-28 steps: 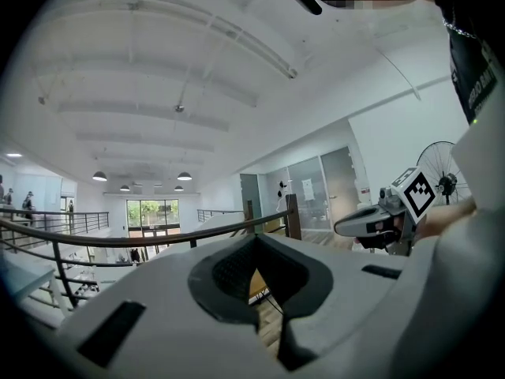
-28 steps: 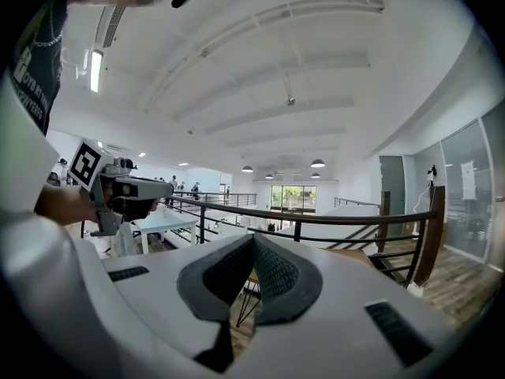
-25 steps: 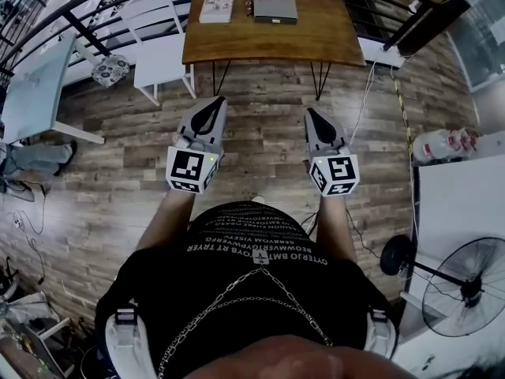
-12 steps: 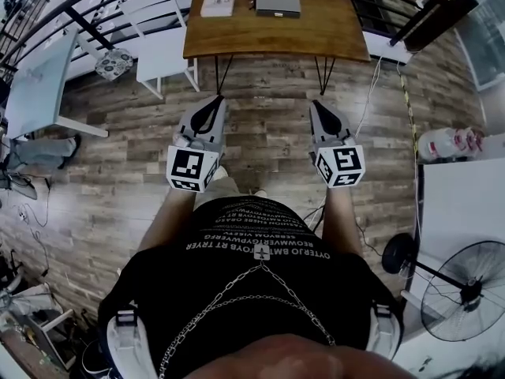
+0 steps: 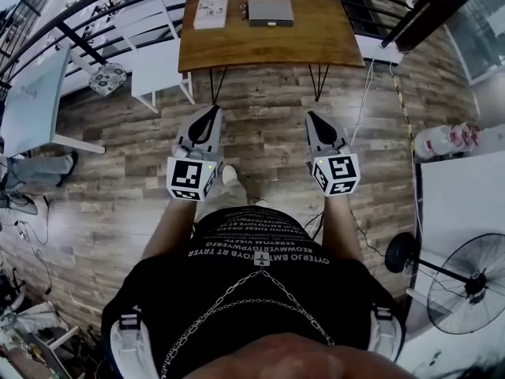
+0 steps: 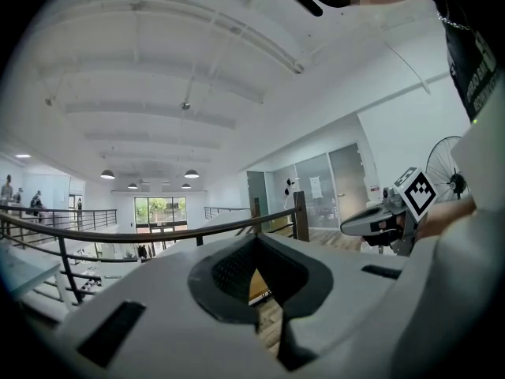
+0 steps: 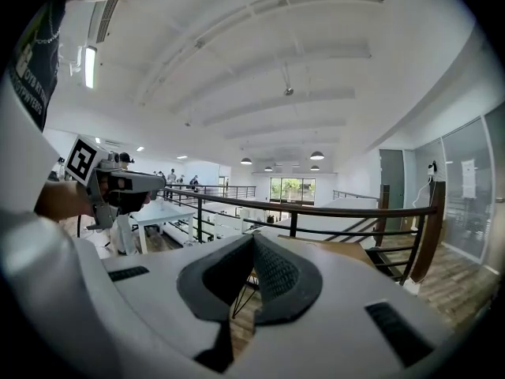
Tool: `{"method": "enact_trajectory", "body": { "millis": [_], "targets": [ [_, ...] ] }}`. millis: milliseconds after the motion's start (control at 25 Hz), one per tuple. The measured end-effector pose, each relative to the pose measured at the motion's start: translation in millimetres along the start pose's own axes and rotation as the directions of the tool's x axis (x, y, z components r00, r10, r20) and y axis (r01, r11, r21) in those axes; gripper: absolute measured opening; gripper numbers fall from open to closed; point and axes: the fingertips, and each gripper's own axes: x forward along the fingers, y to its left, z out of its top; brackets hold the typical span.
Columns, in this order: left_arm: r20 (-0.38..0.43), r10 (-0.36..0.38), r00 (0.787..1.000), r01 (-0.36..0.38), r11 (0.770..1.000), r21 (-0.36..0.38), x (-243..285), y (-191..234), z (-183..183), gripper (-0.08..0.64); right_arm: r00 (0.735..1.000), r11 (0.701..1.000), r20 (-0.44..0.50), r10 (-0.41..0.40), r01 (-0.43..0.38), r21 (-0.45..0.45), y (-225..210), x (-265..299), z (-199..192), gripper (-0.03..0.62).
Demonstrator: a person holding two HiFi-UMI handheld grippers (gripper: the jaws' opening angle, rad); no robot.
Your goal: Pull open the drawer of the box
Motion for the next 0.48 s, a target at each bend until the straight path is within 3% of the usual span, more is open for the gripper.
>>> {"method": "enact_trajectory", "body": {
  "millis": [480],
  "targets": [
    [-0.018,-0.042,0.999,0.042,0.999,-0.015,33.8,26.5,-9.9,0.005,1.000,1.000,-0.027,-0.015,0.015,-0.001,1.2,39.2,-0.5,-0.003]
  ]
}}
